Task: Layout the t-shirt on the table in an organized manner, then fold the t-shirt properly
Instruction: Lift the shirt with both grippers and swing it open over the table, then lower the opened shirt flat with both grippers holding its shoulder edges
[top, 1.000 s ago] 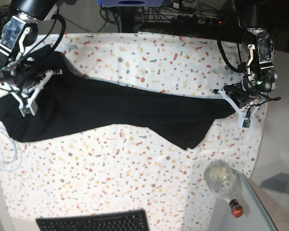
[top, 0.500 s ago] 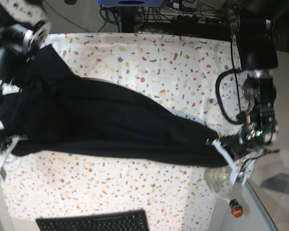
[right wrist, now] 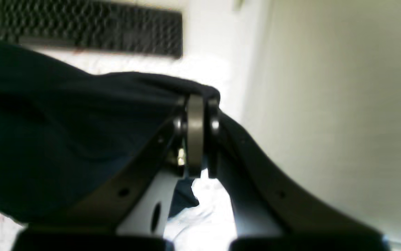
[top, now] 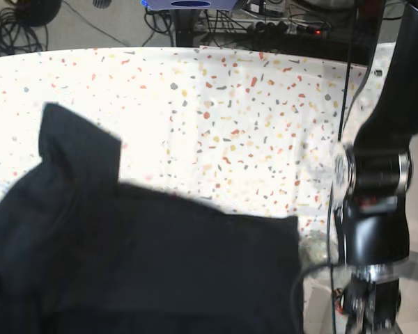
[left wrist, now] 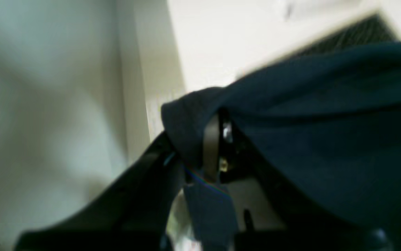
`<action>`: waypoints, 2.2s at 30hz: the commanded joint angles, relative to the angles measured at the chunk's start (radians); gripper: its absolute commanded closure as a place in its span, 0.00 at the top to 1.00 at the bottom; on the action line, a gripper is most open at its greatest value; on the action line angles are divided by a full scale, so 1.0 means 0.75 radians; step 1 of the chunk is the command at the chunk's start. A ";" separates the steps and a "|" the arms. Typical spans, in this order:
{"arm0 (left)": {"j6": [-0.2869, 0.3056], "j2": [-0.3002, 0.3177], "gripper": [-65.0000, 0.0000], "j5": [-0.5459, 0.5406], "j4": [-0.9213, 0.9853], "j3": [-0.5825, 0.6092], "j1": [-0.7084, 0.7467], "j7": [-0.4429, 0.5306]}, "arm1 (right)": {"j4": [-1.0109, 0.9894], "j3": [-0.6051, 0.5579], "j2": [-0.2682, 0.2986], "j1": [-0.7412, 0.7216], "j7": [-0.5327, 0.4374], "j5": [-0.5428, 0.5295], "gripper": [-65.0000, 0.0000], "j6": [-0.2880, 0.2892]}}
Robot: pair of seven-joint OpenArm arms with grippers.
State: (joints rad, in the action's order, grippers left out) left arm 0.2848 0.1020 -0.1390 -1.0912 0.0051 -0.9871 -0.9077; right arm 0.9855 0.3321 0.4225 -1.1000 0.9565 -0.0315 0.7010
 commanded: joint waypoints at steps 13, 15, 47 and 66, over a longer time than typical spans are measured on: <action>0.000 -0.018 0.00 -0.012 -0.754 -0.120 0.585 -0.235 | 0.876 0.264 0.039 0.545 0.413 -0.022 0.00 -0.004; 0.000 -0.008 0.00 -0.006 -0.829 -0.133 0.783 -0.233 | 0.974 0.323 -0.045 0.803 0.405 -0.022 0.00 -0.004; 0.000 0.076 0.00 0.199 -0.355 -0.131 1.378 0.283 | 0.207 0.745 -0.266 1.306 -0.118 0.076 0.52 -0.004; -0.002 0.151 0.00 0.195 -0.342 -0.180 1.370 0.283 | 0.099 0.401 -0.223 1.063 -0.378 0.076 0.00 -0.004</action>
State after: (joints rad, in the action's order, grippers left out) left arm 0.2939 0.1959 -0.0025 -1.3350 -0.1200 0.0544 -0.7063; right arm 1.0405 0.6304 0.2352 -0.2874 0.6888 0.0326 0.6979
